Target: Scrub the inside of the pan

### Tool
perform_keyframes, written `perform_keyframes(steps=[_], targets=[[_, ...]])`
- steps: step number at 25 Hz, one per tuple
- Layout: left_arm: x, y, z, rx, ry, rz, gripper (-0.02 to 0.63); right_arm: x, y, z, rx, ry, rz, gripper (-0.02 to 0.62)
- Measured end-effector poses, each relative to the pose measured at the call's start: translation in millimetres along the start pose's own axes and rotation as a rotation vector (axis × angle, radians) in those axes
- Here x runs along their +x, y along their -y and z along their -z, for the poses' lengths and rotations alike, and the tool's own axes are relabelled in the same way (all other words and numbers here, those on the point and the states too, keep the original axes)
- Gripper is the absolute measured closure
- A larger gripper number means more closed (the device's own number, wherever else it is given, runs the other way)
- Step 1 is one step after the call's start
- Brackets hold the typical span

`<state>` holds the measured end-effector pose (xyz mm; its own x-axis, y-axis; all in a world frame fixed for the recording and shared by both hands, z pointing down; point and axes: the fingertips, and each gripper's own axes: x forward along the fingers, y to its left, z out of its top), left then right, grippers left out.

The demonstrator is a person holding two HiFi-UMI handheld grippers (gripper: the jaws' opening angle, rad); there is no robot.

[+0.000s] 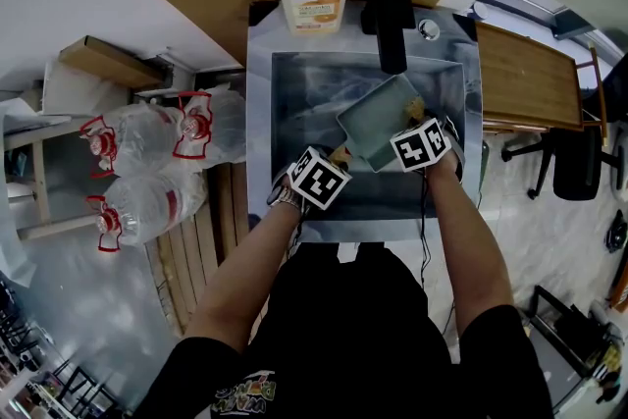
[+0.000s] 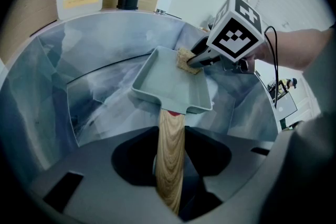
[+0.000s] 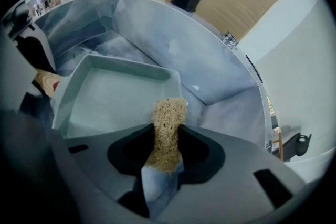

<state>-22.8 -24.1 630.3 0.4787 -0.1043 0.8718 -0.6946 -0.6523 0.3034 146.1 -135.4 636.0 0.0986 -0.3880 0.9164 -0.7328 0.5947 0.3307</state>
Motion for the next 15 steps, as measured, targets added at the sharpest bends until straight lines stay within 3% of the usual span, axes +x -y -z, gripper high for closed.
perform_keyframes(steps=[6,11,15], targets=[[1.1,0.9,-0.3,0.0,0.002,0.002,0.443,-3.3,2.0,-2.6,0.115,0.047,-0.048,0.449],[0.2,-0.9,1.1,0.002,-0.002,0.002,0.443,-31.2,15.1,-27.5,0.23,0.238,-0.107,0.449],[0.2,0.7,1.1,0.003,-0.004,0.002,0.443,-28.4,25.7,-37.6,0.189,0.233,-0.069,0.449]])
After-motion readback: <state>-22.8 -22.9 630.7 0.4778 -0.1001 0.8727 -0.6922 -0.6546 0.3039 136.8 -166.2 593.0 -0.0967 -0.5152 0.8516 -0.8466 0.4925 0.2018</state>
